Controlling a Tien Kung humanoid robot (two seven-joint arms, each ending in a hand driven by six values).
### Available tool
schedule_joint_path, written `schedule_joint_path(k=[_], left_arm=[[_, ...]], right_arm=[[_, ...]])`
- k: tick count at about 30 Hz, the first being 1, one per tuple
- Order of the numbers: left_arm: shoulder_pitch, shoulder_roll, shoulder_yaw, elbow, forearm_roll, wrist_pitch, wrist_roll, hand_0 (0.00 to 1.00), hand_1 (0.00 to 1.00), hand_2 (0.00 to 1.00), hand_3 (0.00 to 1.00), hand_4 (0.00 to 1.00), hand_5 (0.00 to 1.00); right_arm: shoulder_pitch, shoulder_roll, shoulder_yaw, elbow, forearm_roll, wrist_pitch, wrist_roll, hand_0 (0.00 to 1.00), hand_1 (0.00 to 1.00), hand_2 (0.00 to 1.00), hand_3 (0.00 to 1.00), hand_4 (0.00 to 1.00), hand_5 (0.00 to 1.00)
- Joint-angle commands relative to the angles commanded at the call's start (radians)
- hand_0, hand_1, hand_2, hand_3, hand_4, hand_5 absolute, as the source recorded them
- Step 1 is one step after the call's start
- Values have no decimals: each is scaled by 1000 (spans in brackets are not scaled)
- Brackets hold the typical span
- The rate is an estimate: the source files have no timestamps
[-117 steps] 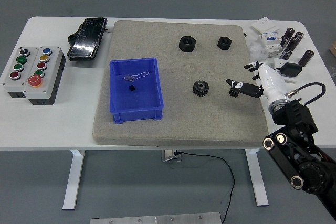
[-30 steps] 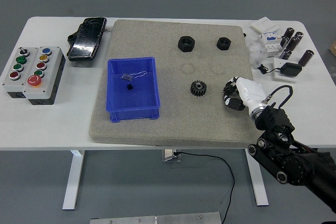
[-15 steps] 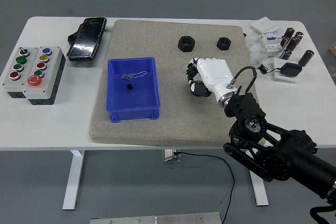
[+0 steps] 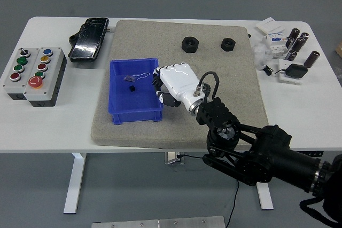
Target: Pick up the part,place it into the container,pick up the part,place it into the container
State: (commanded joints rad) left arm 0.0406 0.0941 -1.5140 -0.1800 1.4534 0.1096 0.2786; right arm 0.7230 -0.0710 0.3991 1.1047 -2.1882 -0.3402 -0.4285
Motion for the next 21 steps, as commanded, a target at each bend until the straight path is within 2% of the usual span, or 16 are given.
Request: schedule_joint_path(k=[1, 6, 7, 10, 14, 18, 19, 21], left_arm=[[0, 0, 0, 0, 0, 0, 0, 659, 626, 587, 629, 720, 382], [0, -1, -2, 0, 4, -1, 0, 659, 626, 587, 629, 720, 382], [-1, -1, -2, 0, 5, 0, -1, 658, 625, 587, 630, 720, 383], [-2, -2, -3, 0, 6, 0, -2, 658, 625, 587, 630, 720, 383], [-3, -2, -6, 0, 9, 0, -2, 658, 625, 586, 630, 720, 382], [-2, -3, -7, 0, 10, 0, -2, 658, 625, 586, 630, 720, 382], [-1, -3, -7, 0, 10, 0, -2, 658, 624, 587, 630, 720, 382], [0, -3, -7, 0, 11, 0, -2, 658, 624, 587, 630, 720, 382]], right_arm=[[1, 2, -2, -3, 2, -7, -1, 645, 835, 870, 744, 641, 437], [0, 7, -10, -7, 23, -91, 13, 645, 835, 870, 744, 641, 437], [-1, 9, -11, -5, 30, -106, 16, 683, 845, 897, 755, 647, 442], [-5, 13, -14, -2, 47, -135, 21, 683, 845, 897, 755, 647, 442], [-12, 13, 3, 3, 49, -150, 23, 686, 846, 885, 749, 650, 442], [-32, -5, 74, 5, 50, -152, 20, 686, 846, 885, 749, 650, 442], [-37, -12, 93, 2, 51, -150, 18, 583, 755, 804, 731, 655, 442], [-48, -34, 140, -19, 60, -137, 12, 583, 755, 804, 731, 655, 442]])
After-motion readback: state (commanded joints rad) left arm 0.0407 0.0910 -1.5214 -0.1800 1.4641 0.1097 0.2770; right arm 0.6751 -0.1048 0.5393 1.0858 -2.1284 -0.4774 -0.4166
